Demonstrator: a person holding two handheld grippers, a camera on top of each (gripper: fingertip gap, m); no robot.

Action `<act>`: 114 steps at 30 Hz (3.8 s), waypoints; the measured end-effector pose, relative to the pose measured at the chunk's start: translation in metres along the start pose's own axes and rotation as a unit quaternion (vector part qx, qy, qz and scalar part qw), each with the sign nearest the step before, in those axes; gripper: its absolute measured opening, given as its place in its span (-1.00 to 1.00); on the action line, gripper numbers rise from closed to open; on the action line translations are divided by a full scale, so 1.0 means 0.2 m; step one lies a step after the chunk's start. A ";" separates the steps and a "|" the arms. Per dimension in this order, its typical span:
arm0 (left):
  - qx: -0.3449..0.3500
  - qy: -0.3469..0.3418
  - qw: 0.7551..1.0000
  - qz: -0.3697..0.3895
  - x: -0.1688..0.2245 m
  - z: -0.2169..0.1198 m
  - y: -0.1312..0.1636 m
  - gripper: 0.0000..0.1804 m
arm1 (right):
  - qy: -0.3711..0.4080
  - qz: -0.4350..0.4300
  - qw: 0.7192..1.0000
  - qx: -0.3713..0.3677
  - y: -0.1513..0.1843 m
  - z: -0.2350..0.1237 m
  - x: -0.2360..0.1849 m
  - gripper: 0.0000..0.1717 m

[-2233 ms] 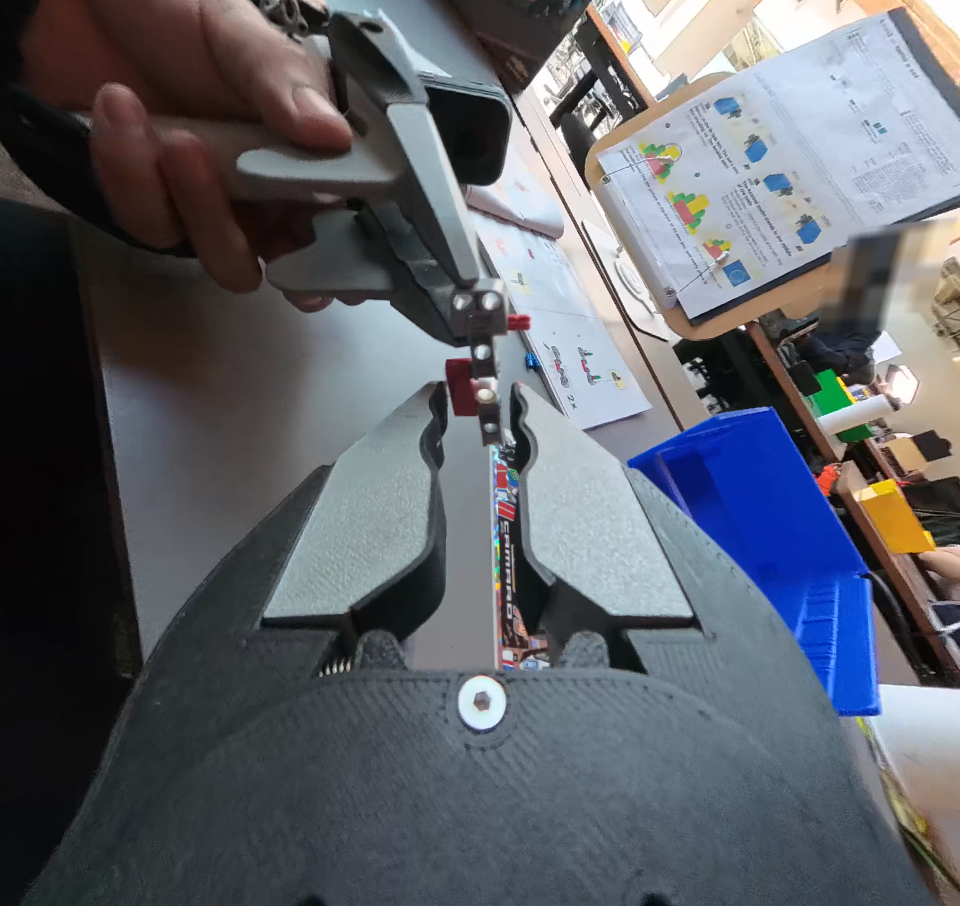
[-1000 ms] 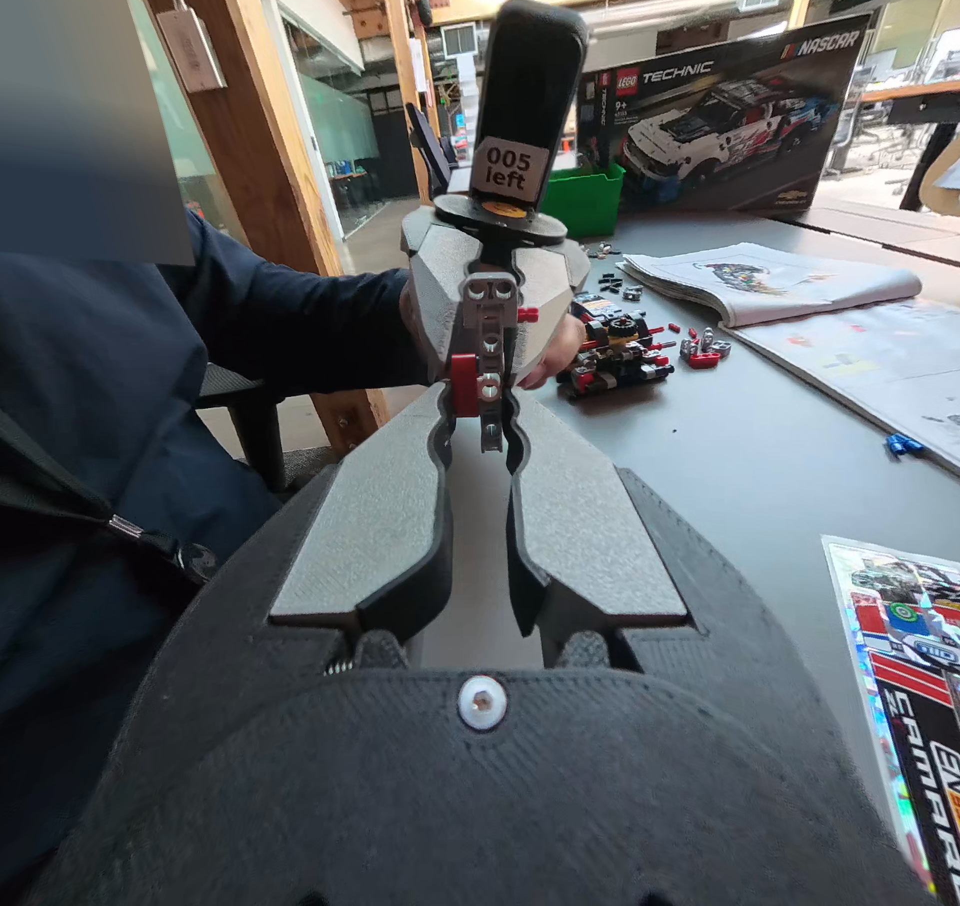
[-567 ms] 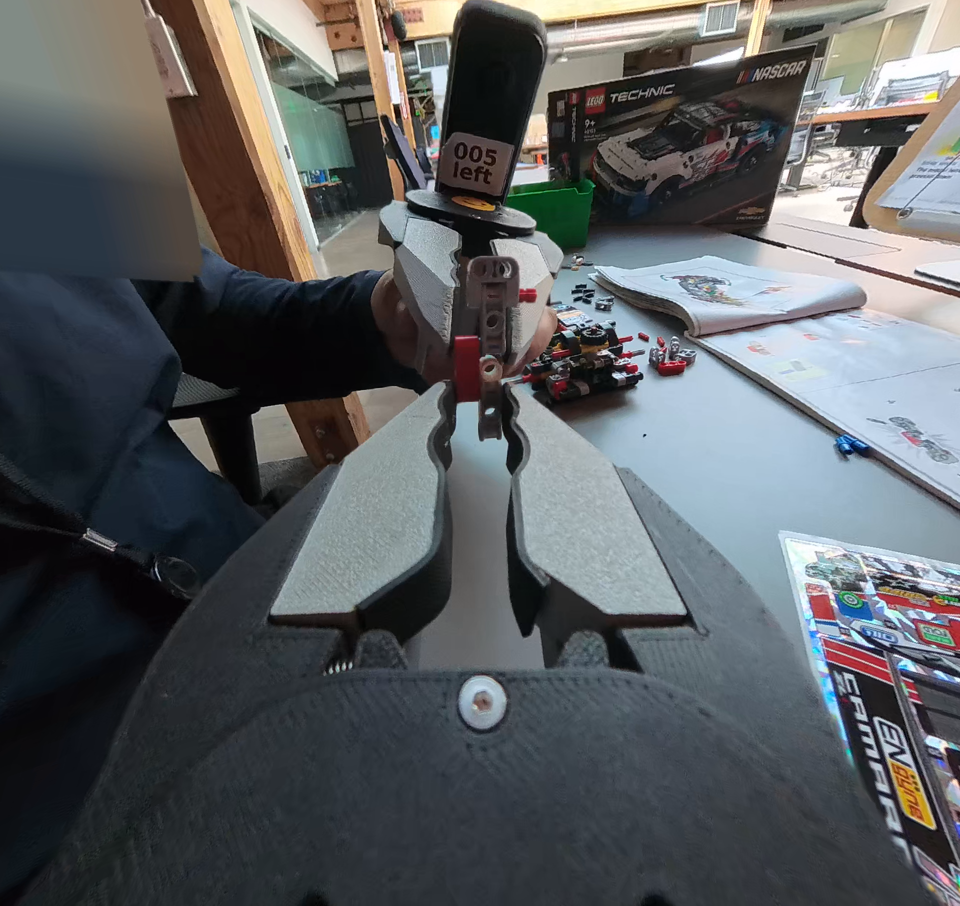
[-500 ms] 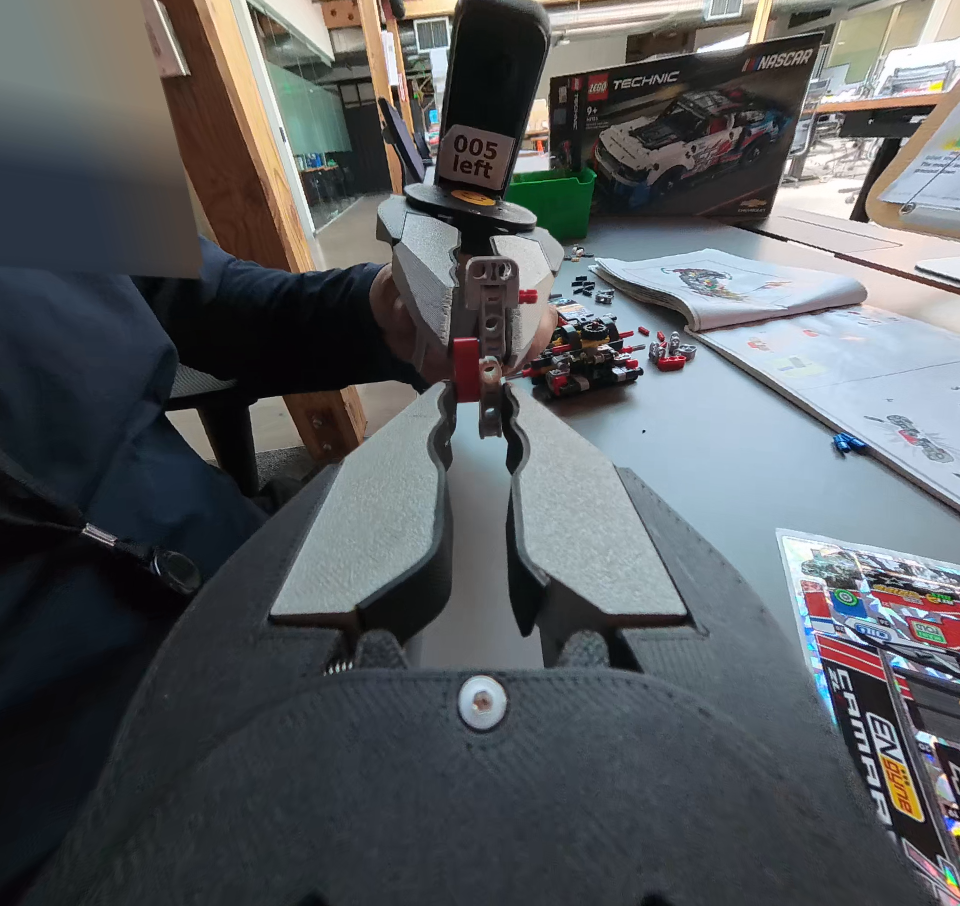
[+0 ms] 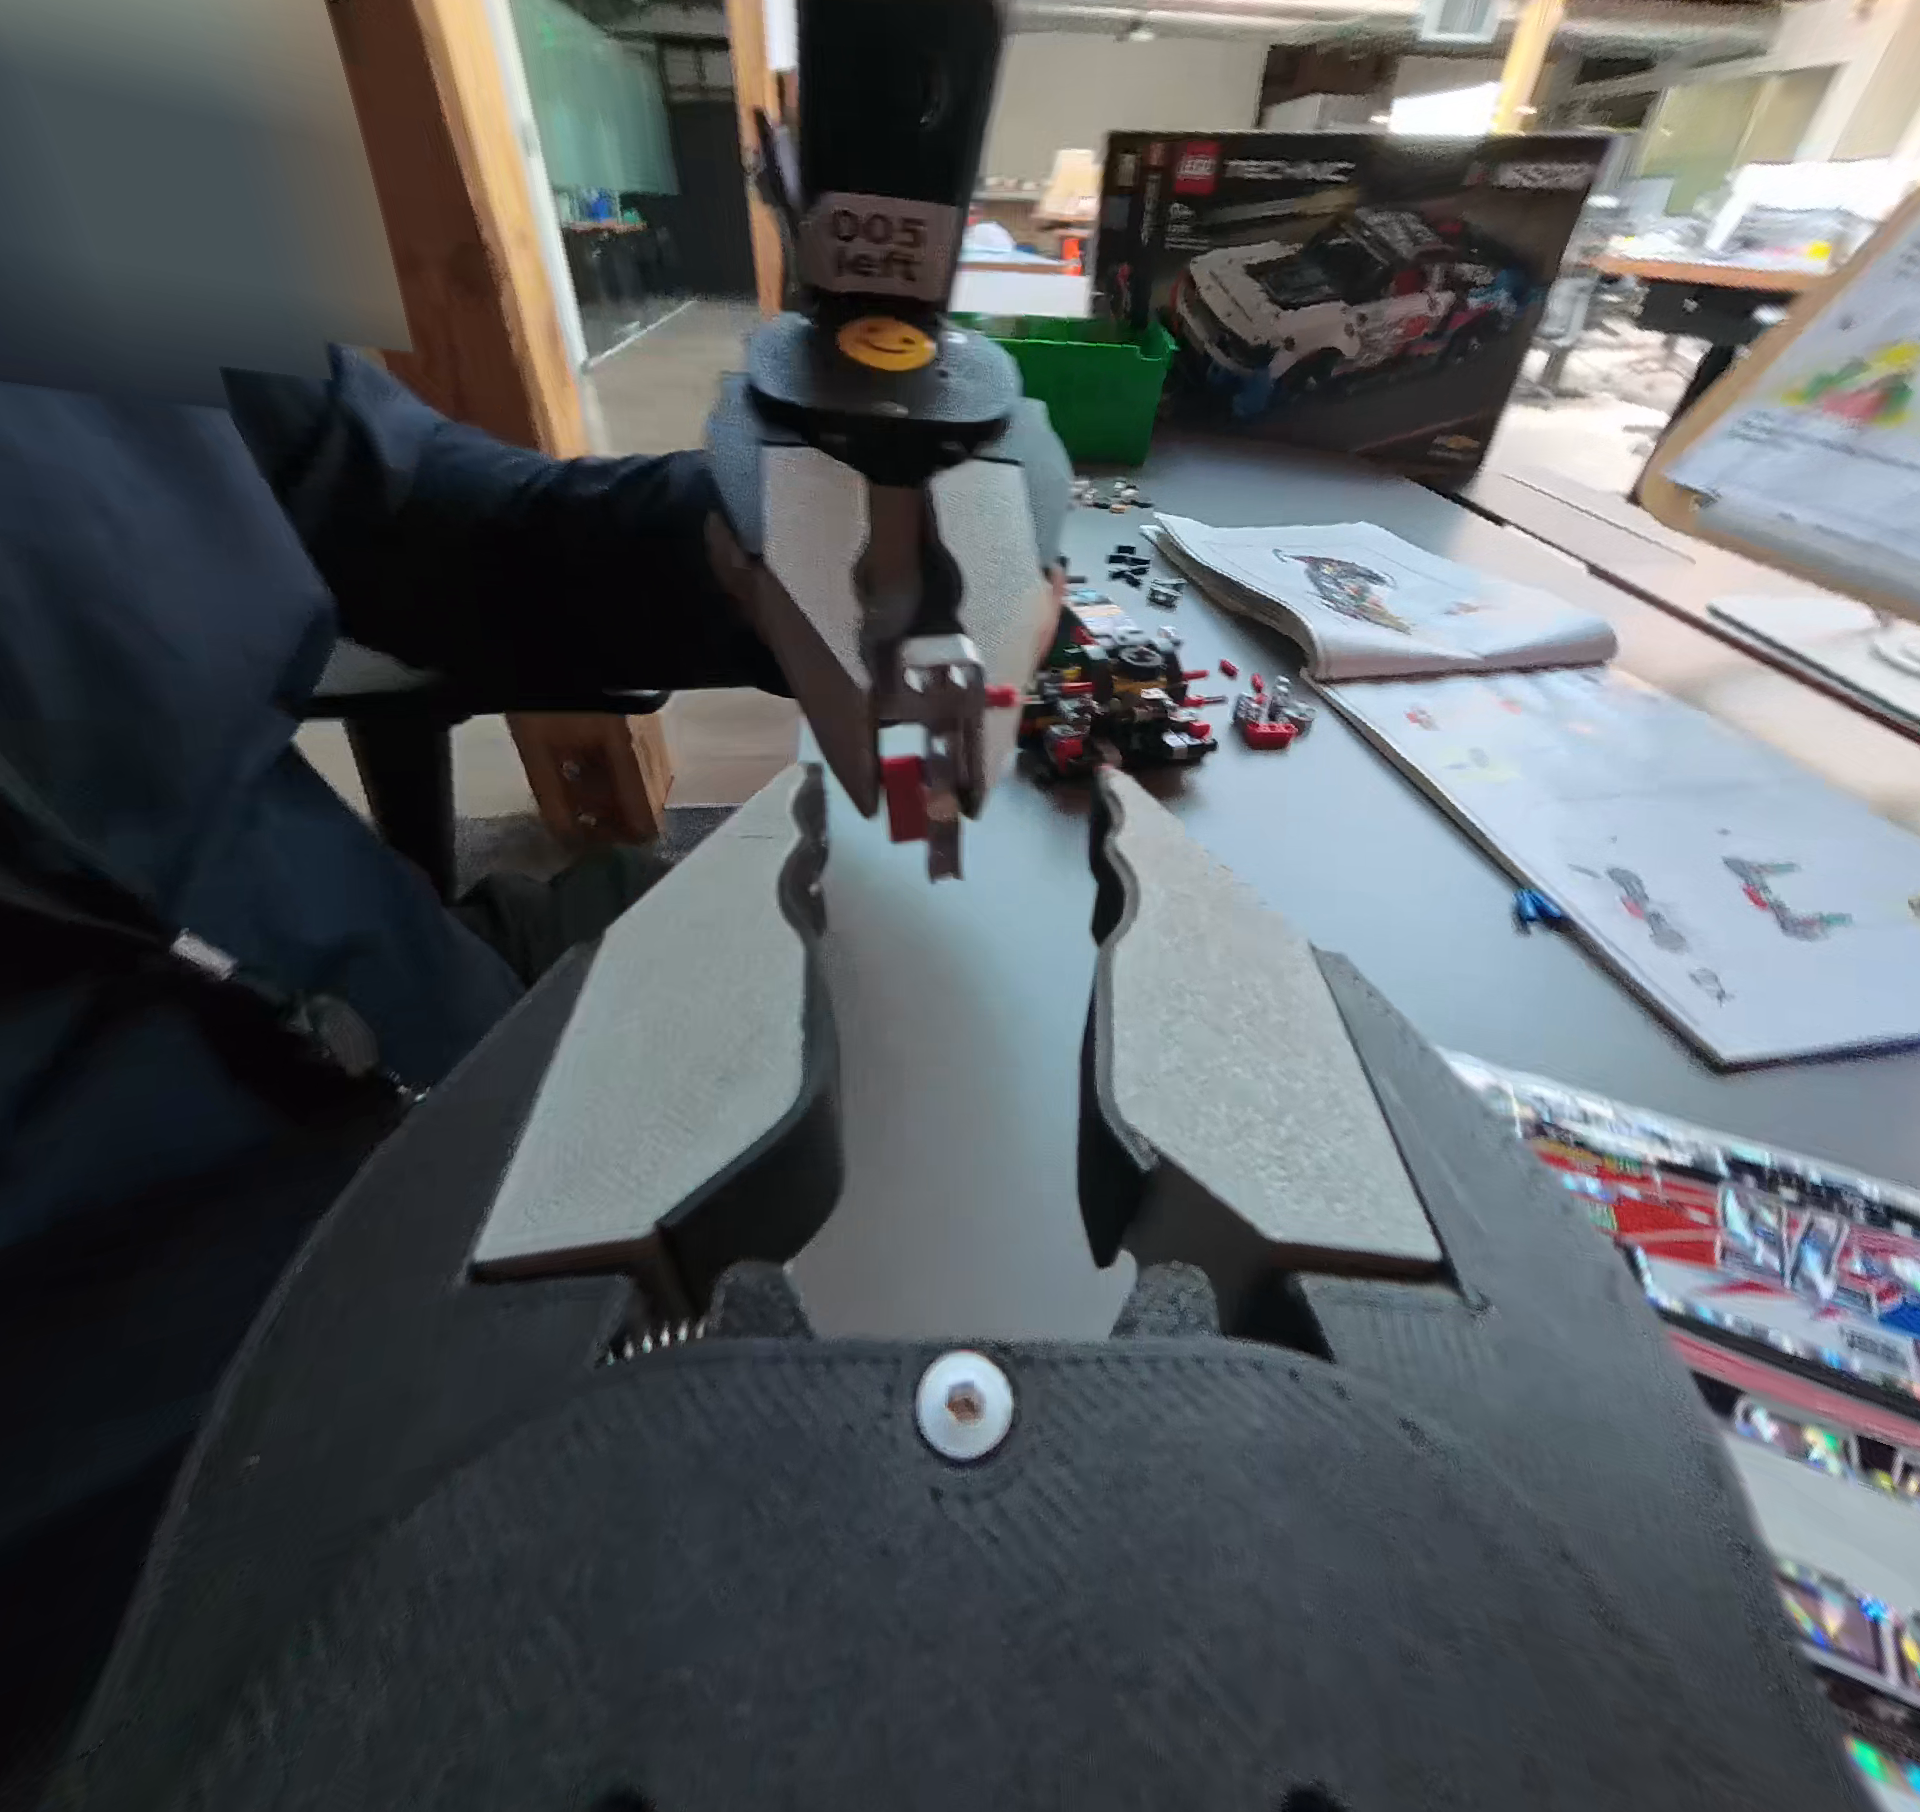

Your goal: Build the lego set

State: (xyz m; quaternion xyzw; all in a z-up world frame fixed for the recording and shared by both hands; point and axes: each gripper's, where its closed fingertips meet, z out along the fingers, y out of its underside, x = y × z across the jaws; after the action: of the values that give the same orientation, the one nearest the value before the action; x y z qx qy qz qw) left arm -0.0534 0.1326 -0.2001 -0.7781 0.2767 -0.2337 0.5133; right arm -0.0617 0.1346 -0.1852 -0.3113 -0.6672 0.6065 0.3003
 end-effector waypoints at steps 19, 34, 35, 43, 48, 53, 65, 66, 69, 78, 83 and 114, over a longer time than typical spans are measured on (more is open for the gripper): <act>0.055 0.081 0.995 -0.018 0.09 0.01 -0.01 -0.84 | -0.006 -0.070 0.997 0.023 -0.05 0.08 -0.09 -0.72; -0.044 0.002 0.999 -0.027 0.04 0.04 0.04 -0.85 | -0.060 0.070 0.994 0.061 -0.06 0.02 -0.04 -0.75; -0.049 0.001 0.998 -0.025 0.05 0.04 0.04 -0.85 | -0.066 0.070 0.993 0.062 -0.06 0.02 -0.05 -0.71; -0.095 -0.026 0.995 0.018 0.07 0.05 0.07 -0.84 | -0.090 0.053 0.993 0.053 -0.05 0.01 -0.08 -0.65; -0.102 -0.039 0.994 0.027 0.06 0.05 0.08 -0.84 | -0.087 0.045 0.995 0.036 -0.03 0.01 -0.07 -0.67; -0.110 -0.049 0.992 0.044 0.06 0.05 0.08 -0.84 | -0.082 0.035 0.996 0.023 -0.01 0.02 -0.07 -0.69; -0.115 -0.067 0.989 0.069 0.06 0.05 0.06 -0.84 | -0.099 0.035 0.994 0.025 -0.01 0.02 -0.10 -0.75; -0.118 -0.066 0.988 0.076 0.06 0.05 0.06 -0.84 | -0.101 0.031 0.994 0.025 -0.02 0.02 -0.10 -0.76; -0.124 -0.074 0.985 0.094 0.07 0.05 0.06 -0.84 | -0.102 0.014 0.994 0.022 -0.02 0.02 -0.11 -0.76; -0.125 -0.067 0.985 0.094 0.08 0.08 0.08 -0.84 | -0.113 0.029 0.993 0.032 0.00 0.02 -0.13 -0.84; -0.132 -0.089 0.984 0.086 0.02 0.07 0.10 -0.84 | -0.130 0.104 0.984 0.055 0.01 0.03 -0.07 -0.85; -0.313 -0.161 0.936 -0.022 -0.29 -0.08 0.52 -0.54 | 0.047 0.150 0.968 -0.195 0.43 -0.08 0.16 -0.67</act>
State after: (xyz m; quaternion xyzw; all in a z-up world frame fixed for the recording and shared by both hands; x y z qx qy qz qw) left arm -0.1261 0.1270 -0.2962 -0.9326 0.2320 -0.0183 0.2757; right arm -0.0653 0.1759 -0.2689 -0.4888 -0.7030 0.4877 0.1703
